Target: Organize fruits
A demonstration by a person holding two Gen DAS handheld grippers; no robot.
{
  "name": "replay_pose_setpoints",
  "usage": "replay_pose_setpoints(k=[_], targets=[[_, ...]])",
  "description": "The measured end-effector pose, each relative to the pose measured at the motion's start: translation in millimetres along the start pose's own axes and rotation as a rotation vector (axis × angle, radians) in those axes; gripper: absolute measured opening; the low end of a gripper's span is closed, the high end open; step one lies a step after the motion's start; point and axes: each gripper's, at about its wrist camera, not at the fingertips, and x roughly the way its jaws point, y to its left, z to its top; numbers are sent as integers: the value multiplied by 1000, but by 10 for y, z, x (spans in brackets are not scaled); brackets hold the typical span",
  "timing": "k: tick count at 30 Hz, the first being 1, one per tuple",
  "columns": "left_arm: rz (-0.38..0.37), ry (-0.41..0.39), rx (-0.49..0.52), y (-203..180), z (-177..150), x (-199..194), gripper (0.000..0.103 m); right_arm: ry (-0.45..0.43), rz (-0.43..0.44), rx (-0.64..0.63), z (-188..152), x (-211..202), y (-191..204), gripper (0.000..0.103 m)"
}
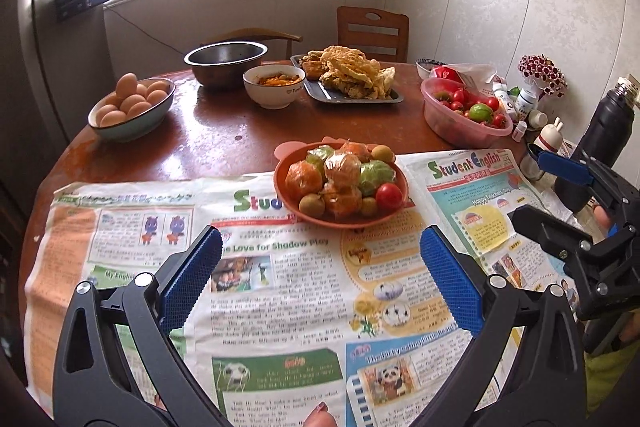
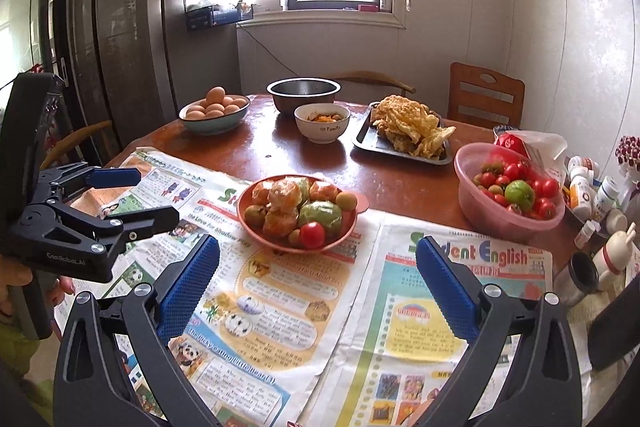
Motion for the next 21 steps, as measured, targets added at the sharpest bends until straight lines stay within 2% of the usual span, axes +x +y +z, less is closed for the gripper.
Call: replay_pose_setpoints(k=[10,21], targets=[[11,8,-43,52,-302,-52,93,35,-33,10,-287,1,190,98],[61,65,-70,118,-667,41,93,83,-53,59,-602,96,282,99]])
